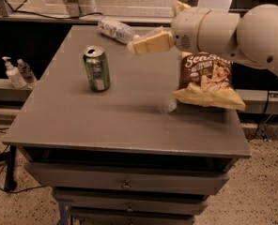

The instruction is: Place green can upright

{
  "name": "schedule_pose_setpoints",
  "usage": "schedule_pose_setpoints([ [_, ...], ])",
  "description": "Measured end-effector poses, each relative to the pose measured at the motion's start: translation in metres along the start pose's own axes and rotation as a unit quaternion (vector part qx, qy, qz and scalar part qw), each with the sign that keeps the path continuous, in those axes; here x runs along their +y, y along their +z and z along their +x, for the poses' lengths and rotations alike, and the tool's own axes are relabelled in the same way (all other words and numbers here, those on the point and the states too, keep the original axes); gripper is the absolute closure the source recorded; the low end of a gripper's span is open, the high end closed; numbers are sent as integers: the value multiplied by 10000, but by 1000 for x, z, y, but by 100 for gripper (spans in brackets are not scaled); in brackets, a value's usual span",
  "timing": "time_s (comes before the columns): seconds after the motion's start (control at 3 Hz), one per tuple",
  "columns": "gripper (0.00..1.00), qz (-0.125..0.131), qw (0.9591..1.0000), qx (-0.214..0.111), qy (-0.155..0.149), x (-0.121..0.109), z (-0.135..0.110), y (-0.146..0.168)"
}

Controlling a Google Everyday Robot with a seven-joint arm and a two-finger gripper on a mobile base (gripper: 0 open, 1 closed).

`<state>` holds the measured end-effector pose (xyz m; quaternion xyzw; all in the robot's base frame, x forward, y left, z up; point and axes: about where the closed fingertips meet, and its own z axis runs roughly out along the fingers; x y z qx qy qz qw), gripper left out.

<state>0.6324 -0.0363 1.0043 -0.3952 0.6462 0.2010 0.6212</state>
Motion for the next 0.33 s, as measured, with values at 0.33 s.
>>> schedule_pose_setpoints([
  [0.33,0,-1,10000,0,0,0,0,0],
])
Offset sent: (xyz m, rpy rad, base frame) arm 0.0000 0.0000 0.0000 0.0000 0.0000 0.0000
